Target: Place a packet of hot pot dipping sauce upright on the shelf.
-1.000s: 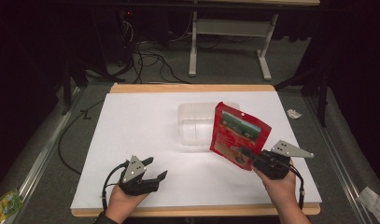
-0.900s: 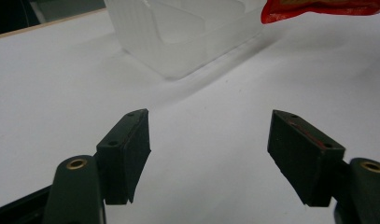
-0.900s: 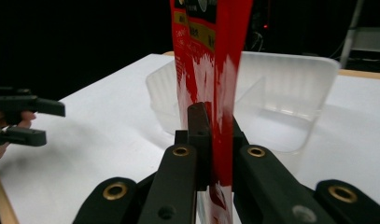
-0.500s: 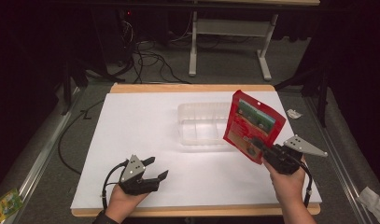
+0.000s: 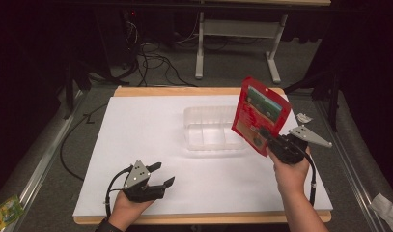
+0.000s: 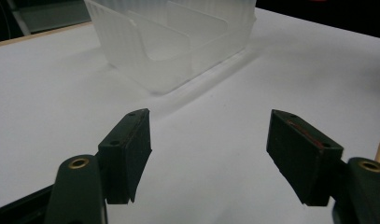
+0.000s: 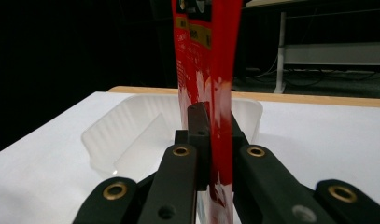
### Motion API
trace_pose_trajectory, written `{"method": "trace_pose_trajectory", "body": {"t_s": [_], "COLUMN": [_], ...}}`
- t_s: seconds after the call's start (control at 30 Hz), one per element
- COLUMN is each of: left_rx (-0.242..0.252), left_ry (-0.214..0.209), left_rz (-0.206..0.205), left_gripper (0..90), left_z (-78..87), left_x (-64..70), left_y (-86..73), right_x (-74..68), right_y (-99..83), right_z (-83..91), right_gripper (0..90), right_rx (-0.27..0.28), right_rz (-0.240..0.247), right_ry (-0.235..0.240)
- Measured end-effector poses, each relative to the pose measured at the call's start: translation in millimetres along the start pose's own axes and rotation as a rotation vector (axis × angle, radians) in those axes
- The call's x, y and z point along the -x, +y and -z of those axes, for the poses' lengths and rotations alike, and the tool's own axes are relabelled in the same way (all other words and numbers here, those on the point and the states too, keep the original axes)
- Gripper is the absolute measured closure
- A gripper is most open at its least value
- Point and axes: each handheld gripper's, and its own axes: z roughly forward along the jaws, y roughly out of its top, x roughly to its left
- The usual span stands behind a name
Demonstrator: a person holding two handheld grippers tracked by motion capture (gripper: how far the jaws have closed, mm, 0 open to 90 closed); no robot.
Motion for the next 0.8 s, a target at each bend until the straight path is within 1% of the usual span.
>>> {"method": "trace_pose_trajectory", "body": {"t_s": [0.1,0.37,0.47,0.8], "left_rx": [0.000,-0.002,0.000,0.003], "left_ry": [0.001,-0.002,-0.005,-0.004], "left_rz": [-0.009,-0.009,-0.009,-0.007], "left_gripper": [31.2,31.2,31.2,31.1], "left_z": [-0.2,0.8,0.8,0.8], "left_x": [0.8,-0.7,-0.8,-1.4], "left_y": [0.1,0.1,0.3,-0.1], "right_x": [1.0,4.7,4.2,1.7], "right_y": [2.5,6.0,7.2,7.4], "right_z": [-10.8,-36.4,-43.7,-65.7], "right_gripper": [89.1,89.1,89.2,89.4], "right_rx": [-0.004,-0.015,-0.016,-0.018], "right_rz": [0.002,0.005,-0.001,0.007], "right_ry": [-0.018,-0.038,-0.044,-0.081]}}
